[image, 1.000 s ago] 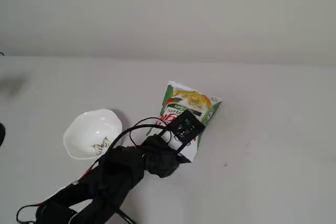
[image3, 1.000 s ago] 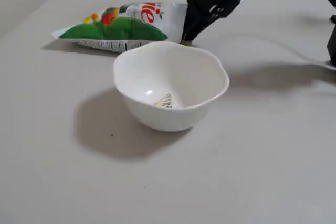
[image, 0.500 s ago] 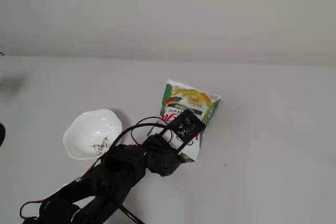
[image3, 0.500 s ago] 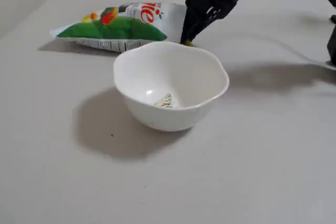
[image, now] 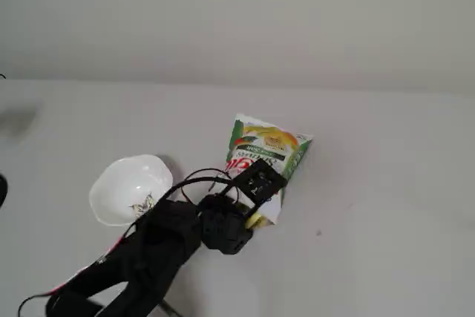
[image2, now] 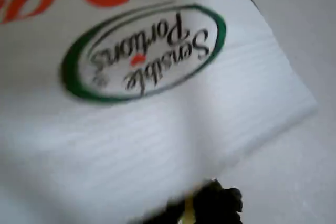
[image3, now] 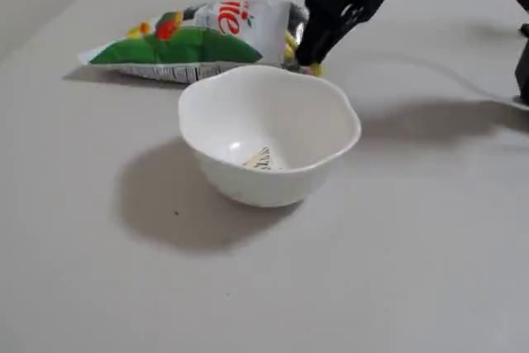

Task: Pick up veggie straw from inside of open veggie straw packet and place it inside the bowl on the left side of the veggie straw packet

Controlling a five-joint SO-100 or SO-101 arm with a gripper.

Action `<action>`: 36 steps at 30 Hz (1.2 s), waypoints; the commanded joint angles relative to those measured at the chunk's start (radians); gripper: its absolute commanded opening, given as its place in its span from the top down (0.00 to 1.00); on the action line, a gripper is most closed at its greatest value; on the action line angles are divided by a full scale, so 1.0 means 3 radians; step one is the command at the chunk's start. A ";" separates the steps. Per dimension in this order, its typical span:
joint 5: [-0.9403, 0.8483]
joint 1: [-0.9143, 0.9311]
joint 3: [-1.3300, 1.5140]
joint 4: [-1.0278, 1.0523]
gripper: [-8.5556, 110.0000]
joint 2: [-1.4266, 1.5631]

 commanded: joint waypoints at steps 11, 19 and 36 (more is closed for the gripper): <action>0.0082 -0.1176 -0.0312 0.1989 0.93 0.1902; 0.0491 -0.1851 -0.1222 0.1871 0.93 0.1156; 0.0895 -0.2066 -0.2955 0.1728 0.79 -0.1110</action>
